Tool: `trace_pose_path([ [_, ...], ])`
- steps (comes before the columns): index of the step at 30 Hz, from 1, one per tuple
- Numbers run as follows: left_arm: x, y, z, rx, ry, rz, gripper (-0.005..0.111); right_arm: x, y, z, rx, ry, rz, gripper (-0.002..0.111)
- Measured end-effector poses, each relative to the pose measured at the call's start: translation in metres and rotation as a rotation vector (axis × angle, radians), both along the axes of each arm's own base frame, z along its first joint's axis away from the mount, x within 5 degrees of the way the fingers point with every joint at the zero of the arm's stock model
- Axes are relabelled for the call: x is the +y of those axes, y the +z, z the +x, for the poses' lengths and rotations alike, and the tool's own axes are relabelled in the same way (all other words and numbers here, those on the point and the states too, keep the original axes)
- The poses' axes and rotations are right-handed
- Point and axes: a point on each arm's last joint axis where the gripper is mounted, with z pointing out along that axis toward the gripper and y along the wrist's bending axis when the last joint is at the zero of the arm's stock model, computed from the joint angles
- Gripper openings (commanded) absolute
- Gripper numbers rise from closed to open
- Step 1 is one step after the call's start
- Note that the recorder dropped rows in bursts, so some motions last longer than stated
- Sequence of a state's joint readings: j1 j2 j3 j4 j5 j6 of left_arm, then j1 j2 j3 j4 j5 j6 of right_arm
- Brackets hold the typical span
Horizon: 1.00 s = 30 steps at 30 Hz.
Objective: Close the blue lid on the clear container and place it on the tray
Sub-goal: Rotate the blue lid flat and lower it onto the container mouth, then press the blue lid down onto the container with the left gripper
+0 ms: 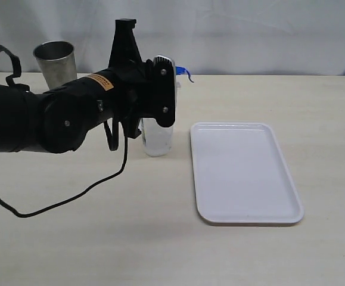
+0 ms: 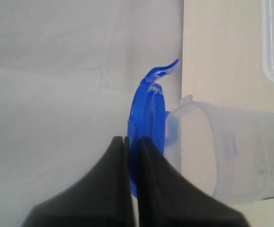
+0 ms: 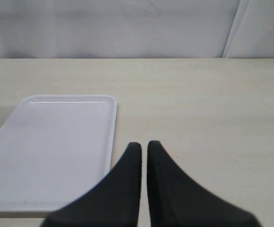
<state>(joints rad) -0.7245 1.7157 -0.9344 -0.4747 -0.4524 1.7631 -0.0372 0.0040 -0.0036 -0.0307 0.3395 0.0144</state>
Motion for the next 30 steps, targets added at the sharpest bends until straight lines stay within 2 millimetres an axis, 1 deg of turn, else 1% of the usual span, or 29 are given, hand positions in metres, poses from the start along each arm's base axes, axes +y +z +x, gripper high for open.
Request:
trace_pose_path([
  [12,0.0012,-0.0011,0.0003,-0.01,0.001,0.045,0.0,0.0,0.0,0.0,0.0,0.0,0.0,0.004],
  [30,0.0005,-0.0087,-0.0032,0.075,-0.022,0.073,0.0,0.0,0.0,0.0,0.0,0.0,0.0,0.004],
])
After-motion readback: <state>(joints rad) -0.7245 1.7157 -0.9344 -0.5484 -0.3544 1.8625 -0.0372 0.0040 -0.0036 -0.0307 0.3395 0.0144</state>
